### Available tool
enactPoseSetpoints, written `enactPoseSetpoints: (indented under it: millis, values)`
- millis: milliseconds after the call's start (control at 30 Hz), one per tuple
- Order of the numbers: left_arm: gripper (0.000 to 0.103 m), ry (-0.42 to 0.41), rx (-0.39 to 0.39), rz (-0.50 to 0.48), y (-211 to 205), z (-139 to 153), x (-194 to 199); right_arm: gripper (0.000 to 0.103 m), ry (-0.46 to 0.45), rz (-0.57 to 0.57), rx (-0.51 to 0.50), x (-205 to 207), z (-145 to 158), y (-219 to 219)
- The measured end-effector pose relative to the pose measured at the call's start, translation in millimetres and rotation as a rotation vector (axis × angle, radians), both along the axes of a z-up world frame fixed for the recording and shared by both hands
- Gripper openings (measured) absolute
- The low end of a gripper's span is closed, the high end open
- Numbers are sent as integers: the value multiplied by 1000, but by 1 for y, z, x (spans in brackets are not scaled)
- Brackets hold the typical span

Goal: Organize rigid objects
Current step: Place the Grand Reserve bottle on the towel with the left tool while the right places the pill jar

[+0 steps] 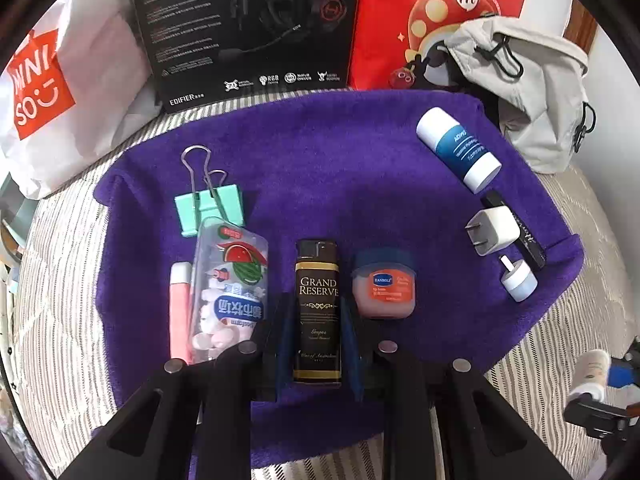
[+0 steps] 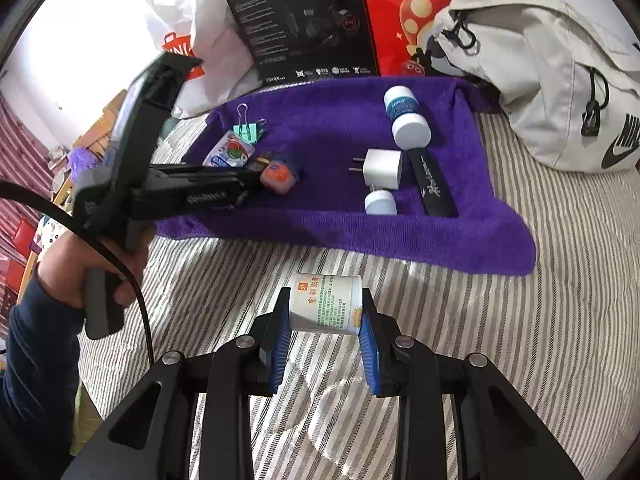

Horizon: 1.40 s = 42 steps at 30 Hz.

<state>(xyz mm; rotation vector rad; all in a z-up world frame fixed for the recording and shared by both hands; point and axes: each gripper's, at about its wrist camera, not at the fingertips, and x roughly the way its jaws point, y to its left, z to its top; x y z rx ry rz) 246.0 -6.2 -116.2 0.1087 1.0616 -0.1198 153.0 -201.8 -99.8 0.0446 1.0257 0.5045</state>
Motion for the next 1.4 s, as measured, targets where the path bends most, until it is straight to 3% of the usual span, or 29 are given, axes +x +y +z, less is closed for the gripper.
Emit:
enactPoseSetpoints:
  millis: [233,367,533,767,867,1000,1200,1400]
  values:
    - [24,-5,35,-20,-4,-1,-4,31,-37,3,-2,11,14,0]
    - [41,12,-24,-26,-2,0,-12,31,-53,3,-12,18,19,1]
    - [41,24,-64,-4,6,6,-20,31,-60,-6,-14,22,22,-2]
    - [42,-42,-72,36,26,39,-50,31,-54,-2,-24,47,16,8]
    - [51,-67,-51,41,33,53,-66,31,-43,6,-26,63,9,21]
    - [53,-103,-52,59,45,66,-86,31,-6,7,-38,85,-3,38]
    - [53,-96,-102,92,64,66,-104,31,58,13,-135,99,-26,60]
    - [53,-87,-148,106,72,58,-115,31,47,29,-221,99,-30,77]
